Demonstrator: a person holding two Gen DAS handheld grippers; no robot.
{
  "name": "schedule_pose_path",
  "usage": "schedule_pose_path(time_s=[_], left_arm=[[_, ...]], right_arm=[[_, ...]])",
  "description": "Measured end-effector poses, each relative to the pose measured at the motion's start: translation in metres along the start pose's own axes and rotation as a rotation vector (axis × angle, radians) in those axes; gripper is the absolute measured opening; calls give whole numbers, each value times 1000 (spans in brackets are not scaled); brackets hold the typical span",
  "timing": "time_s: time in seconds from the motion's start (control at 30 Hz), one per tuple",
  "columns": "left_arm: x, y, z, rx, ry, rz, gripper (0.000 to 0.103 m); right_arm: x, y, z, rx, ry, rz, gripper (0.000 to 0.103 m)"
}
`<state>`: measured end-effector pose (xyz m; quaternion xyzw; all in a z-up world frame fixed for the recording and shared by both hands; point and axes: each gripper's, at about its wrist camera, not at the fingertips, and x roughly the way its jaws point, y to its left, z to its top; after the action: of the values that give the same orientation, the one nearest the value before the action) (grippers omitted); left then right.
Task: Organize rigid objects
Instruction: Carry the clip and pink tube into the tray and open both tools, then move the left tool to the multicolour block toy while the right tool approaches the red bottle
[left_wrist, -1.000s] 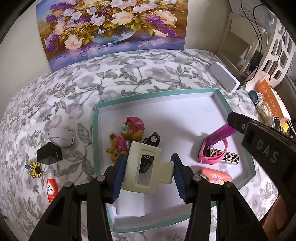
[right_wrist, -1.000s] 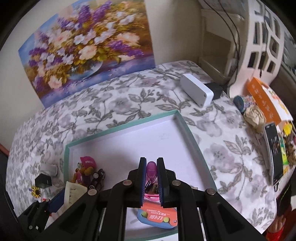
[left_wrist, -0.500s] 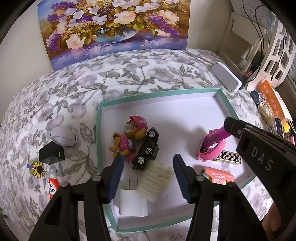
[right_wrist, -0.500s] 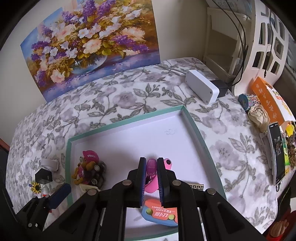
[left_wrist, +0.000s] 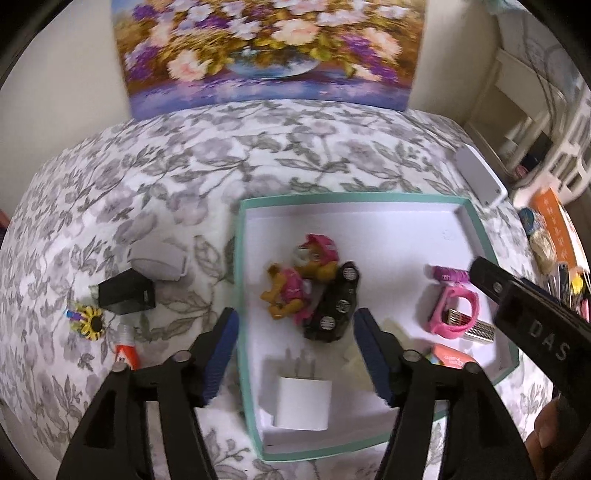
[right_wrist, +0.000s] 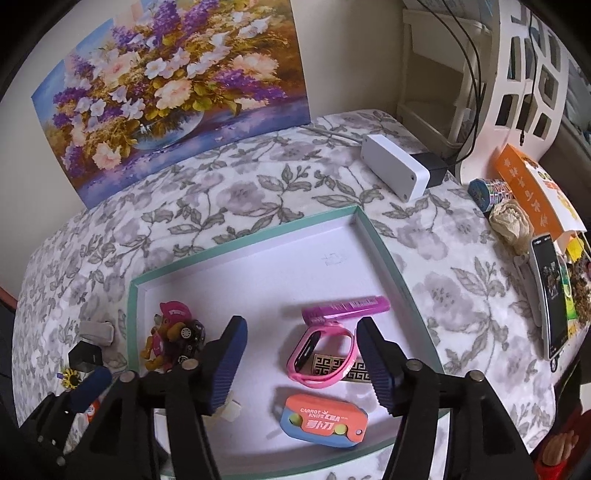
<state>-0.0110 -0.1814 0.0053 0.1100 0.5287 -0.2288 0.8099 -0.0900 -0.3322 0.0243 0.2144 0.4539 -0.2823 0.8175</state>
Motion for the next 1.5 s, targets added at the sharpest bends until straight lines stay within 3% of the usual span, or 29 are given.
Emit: schedule_pose_path(time_s=[0.27, 0.5, 0.57, 0.73, 0.9, 1.17, 1.33, 1.5], left_arm=[[-1, 46, 8, -155, 3, 8, 84], [-6, 106, 9, -316, 21, 100, 87], [-7, 123, 7, -356, 32, 129, 87], [-11, 165, -1, -449, 52, 192, 87], [-22, 196, -8, -514, 46, 223, 87], [-38, 228, -16, -560, 9, 197, 87], [-44, 247, -23, -590, -3, 185, 87], [-38, 264, -31, -621, 22, 199, 87]], right_arm=[[4, -1, -1, 0, 17, -11, 71], [9, 8, -6, -27, 35, -26, 79], [11, 15, -8, -43, 43, -19, 83], [14, 32, -15, -75, 57, 13, 103], [15, 53, -23, -128, 70, 26, 103], [0, 87, -33, -186, 34, 74, 103], [-11, 120, -42, -237, 7, 136, 103], [-9, 157, -55, -279, 35, 207, 103]])
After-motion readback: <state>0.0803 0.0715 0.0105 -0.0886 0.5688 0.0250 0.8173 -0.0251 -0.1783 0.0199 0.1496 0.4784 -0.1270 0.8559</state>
